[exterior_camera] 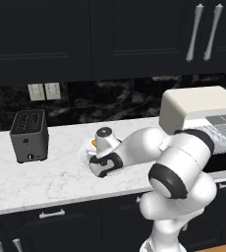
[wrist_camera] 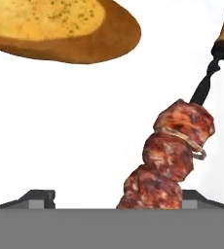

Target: Pick up the kebab skewer and baguette bread, and place them inside the toaster oven. Close the toaster oven door and start by setting the timer.

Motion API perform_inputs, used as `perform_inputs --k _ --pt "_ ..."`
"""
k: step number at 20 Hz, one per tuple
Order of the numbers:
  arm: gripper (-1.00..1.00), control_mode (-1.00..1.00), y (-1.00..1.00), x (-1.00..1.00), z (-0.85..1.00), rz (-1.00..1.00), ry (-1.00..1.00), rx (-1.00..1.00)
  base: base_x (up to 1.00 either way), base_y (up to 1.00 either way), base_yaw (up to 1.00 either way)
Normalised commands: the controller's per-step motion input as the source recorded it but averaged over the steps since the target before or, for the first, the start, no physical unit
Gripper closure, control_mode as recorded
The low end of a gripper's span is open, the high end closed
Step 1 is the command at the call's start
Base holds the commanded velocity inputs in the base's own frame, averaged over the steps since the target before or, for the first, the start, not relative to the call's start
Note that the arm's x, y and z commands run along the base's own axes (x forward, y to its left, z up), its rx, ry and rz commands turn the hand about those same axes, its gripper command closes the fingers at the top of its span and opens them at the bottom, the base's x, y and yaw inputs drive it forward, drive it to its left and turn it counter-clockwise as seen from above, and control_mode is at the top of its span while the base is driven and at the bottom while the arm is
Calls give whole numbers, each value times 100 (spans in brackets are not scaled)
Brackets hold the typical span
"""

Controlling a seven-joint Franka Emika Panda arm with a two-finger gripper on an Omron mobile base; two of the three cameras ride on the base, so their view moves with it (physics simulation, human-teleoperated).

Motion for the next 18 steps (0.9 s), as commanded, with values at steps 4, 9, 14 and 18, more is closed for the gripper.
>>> perform_inputs --k 4,9,14,18 --pt "100 -100 0 12 -20 -1 0 0 0 0 0" --pt "100 -100 0 2 -13 -1 0 0 0 0 0" --pt "100 -100 -25 -40 10 0 2 4 0 0 0" --pt "100 -100 -35 -98 87 0 0 9 0 0 0"
